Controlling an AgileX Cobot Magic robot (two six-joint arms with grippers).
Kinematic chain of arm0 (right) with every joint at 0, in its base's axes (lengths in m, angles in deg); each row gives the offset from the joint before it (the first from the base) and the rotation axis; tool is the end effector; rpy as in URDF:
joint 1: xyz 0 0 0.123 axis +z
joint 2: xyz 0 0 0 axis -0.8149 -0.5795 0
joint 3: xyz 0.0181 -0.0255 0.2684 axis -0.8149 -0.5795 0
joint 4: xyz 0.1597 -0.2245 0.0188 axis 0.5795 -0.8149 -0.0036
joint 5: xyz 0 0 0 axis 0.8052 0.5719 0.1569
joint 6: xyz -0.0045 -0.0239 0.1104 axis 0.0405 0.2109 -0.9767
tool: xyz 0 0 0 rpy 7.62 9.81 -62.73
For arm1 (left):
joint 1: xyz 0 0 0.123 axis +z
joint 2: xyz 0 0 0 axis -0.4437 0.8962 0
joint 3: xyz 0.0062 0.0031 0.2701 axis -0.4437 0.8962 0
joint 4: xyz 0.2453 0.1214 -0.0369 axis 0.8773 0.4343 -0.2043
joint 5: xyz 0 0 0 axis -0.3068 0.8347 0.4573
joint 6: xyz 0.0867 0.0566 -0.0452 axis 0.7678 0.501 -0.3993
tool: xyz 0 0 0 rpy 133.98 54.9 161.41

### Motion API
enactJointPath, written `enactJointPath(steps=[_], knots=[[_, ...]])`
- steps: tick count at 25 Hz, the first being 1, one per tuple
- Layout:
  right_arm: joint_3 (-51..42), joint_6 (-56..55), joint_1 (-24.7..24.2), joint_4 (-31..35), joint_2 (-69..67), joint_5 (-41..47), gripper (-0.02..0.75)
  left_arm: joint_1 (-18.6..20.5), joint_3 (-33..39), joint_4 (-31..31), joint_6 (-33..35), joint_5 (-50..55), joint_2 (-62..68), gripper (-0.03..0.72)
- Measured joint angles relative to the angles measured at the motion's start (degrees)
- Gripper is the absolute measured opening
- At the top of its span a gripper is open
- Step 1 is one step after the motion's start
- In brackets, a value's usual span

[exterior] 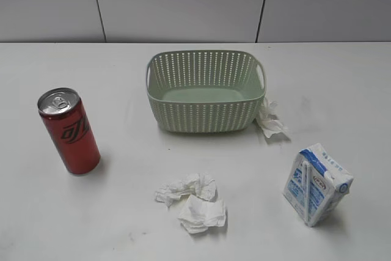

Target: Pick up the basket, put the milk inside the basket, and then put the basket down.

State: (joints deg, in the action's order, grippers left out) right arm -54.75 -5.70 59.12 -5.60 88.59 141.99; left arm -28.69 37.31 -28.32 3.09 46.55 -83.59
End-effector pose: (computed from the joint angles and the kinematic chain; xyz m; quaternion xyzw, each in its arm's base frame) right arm 0.0511 0.0100 0.2792 -0.0625 0.8485 0.0335 0.5244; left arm 0.0501 -0.0029 0.2837 0.0175 0.8453 -0.0151 0.5337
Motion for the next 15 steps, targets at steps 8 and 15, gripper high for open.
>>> enactJointPath(steps=[8, 15], knots=[[0.0, 0.0, 0.0, 0.0, 0.0, 0.0, 0.571, 0.0, -4.18, -0.33, 0.0, -8.71, 2.35, 0.588], [0.0, 0.04, 0.0, 0.0, 0.0, 0.0, 0.571, 0.0, -7.53, -3.17, 0.0, -13.35, 12.42, 0.588]])
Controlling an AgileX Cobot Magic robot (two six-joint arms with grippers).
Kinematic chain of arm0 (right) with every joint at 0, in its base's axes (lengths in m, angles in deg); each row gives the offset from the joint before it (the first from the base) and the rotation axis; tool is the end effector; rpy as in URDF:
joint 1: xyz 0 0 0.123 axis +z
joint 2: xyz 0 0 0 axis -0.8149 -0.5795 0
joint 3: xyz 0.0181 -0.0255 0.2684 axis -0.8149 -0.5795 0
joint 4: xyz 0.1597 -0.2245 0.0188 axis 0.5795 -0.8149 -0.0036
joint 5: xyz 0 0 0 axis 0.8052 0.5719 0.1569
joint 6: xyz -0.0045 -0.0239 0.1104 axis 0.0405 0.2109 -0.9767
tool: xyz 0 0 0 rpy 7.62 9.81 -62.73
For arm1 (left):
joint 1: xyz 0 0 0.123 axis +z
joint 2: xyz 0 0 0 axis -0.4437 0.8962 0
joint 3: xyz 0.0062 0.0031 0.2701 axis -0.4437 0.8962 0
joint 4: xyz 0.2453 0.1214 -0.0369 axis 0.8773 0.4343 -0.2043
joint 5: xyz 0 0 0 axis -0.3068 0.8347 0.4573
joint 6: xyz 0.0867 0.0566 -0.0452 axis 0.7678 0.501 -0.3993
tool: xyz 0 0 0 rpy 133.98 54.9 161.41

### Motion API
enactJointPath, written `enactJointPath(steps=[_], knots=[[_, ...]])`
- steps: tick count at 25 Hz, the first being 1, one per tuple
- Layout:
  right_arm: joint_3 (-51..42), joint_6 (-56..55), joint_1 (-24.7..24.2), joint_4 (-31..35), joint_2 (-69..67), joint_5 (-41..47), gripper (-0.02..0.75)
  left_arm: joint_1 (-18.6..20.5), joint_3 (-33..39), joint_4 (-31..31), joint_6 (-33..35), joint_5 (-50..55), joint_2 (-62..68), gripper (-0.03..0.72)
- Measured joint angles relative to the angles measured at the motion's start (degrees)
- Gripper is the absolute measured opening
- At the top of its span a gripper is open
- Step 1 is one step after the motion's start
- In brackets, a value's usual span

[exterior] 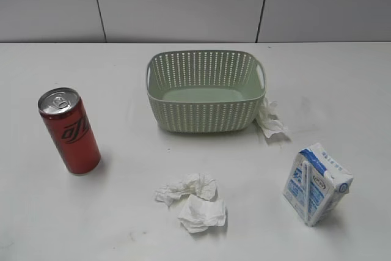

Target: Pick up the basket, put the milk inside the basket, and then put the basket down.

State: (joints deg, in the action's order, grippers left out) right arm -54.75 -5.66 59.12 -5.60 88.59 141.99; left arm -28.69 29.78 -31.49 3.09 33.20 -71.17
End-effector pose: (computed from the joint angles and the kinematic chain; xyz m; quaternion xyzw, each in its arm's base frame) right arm 0.0511 0.0100 0.2792 -0.0628 0.8485 0.0333 0.5244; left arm 0.0840 -0.0087 0.3370 0.0127 0.8033 -0.0438 0.5938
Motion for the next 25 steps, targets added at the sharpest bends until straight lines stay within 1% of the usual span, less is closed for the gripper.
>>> enactJointPath(steps=[7, 13, 20, 25], knots=[[0.0, -0.02, 0.0, 0.0, 0.0, 0.0, 0.571, -0.06, -5.22, -2.12, 2.18, -1.88, 13.26, 0.588], [0.0, -0.02, 0.0, 0.0, 0.0, 0.0, 0.571, -0.58, -9.39, -3.0, 2.36, -4.08, 23.69, 0.588], [0.0, -0.08, 0.0, 0.0, 0.0, 0.0, 0.571, -4.87, -13.72, -3.06, 2.95, -5.22, 35.82, 0.588], [0.0, 0.01, 0.0, 0.06, 0.0, 0.0, 0.571, -7.88, -19.7, -3.06, 3.01, -5.17, 46.44, 0.588]])
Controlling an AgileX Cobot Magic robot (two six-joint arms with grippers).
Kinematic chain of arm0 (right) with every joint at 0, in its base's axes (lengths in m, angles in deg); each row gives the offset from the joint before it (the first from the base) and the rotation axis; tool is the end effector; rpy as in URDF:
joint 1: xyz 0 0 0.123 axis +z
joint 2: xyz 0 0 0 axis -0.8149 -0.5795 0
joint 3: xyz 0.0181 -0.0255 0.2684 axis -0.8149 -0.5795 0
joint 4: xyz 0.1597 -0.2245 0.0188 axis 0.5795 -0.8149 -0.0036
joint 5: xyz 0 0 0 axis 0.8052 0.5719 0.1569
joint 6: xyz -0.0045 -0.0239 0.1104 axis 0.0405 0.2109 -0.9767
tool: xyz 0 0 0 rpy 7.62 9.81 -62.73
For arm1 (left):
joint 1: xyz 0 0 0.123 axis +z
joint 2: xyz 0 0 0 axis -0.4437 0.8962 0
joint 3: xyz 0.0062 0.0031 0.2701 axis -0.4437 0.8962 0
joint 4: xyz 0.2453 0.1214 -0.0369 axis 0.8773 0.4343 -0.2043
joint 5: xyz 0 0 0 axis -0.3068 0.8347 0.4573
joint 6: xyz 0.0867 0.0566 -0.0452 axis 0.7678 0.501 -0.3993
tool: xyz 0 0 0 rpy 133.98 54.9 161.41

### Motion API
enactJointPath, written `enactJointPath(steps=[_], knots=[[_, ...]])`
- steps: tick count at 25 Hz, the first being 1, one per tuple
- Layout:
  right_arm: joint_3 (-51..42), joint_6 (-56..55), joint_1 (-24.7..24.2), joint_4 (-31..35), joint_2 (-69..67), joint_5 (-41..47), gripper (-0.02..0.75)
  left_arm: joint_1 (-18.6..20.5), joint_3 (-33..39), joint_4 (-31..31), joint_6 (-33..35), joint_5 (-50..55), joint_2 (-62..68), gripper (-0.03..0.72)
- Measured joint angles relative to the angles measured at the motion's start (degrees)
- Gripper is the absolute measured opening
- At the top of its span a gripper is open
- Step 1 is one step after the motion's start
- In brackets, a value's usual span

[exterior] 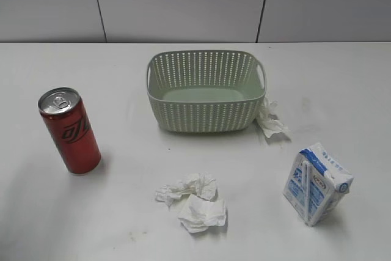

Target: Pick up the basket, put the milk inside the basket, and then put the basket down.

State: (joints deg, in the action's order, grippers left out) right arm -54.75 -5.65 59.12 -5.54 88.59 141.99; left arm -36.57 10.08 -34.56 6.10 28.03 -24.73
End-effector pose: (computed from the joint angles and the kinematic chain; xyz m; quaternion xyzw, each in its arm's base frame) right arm 0.0510 0.0101 0.2792 -0.0629 0.8485 0.0338 0.5244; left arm 0.2501 -0.0541 0.3348 0.0811 0.8960 -0.0811 0.4289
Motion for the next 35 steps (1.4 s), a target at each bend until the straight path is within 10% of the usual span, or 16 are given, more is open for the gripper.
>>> enactJointPath(steps=[15, 35], knots=[[0.0, -0.04, 0.0, 0.1, 0.0, 0.0, 0.571, -16.35, -31.34, -0.46, -9.3, 9.22, 41.34, 0.563], [0.0, -0.07, 0.0, 0.1, 0.0, 0.0, 0.571, -17.68, -40.36, -2.22, -18.93, 7.9, 65.1, 0.538]])
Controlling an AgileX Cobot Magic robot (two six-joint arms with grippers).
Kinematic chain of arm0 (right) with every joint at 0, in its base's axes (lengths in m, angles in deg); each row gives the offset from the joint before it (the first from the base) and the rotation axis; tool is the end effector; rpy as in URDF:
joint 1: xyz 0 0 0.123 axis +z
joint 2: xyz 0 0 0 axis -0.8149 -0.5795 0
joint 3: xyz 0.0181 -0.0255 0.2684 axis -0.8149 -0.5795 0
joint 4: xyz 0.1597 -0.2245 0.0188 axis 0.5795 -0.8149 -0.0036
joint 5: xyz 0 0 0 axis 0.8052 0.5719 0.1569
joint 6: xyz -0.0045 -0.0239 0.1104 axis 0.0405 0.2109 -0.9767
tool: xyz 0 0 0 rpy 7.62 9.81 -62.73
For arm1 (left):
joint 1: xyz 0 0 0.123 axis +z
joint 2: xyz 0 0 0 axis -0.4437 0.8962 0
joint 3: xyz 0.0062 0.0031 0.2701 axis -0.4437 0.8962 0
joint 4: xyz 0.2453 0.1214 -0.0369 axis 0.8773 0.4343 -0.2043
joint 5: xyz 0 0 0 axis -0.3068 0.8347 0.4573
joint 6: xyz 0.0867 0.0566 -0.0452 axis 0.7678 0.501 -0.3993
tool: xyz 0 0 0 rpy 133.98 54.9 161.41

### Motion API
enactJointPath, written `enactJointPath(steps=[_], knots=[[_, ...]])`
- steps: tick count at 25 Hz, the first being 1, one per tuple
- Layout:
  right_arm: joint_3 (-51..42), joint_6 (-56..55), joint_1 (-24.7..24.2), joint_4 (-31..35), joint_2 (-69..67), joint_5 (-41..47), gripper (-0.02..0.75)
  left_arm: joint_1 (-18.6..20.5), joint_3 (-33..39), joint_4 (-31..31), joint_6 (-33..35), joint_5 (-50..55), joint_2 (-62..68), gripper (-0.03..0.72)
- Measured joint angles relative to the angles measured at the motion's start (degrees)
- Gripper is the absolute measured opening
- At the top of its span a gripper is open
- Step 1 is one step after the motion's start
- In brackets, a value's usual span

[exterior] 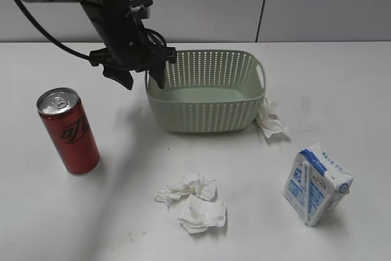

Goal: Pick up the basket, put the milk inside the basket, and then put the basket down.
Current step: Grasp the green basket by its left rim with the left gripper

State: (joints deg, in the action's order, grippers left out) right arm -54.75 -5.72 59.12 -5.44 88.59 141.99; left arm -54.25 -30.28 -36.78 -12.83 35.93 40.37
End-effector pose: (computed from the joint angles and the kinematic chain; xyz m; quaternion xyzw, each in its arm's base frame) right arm 0.0510 0.0103 0.2792 -0.0624 0.8485 0.0350 0.5243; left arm 0.4178 -0.2364 0.1340 0.0625 0.9824 -0.1225 0.1262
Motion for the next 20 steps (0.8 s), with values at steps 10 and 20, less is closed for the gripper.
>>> enactJointPath(steps=[10, 20], knots=[[0.0, -0.02, 0.0, 0.0, 0.0, 0.0, 0.572, 0.0, 0.0, -2.67, -0.05, -1.2, 2.73, 0.34], [0.0, 0.04, 0.0, 0.0, 0.0, 0.0, 0.572, 0.0, 0.0, -3.8, -0.19, -1.46, 1.09, 0.009]])
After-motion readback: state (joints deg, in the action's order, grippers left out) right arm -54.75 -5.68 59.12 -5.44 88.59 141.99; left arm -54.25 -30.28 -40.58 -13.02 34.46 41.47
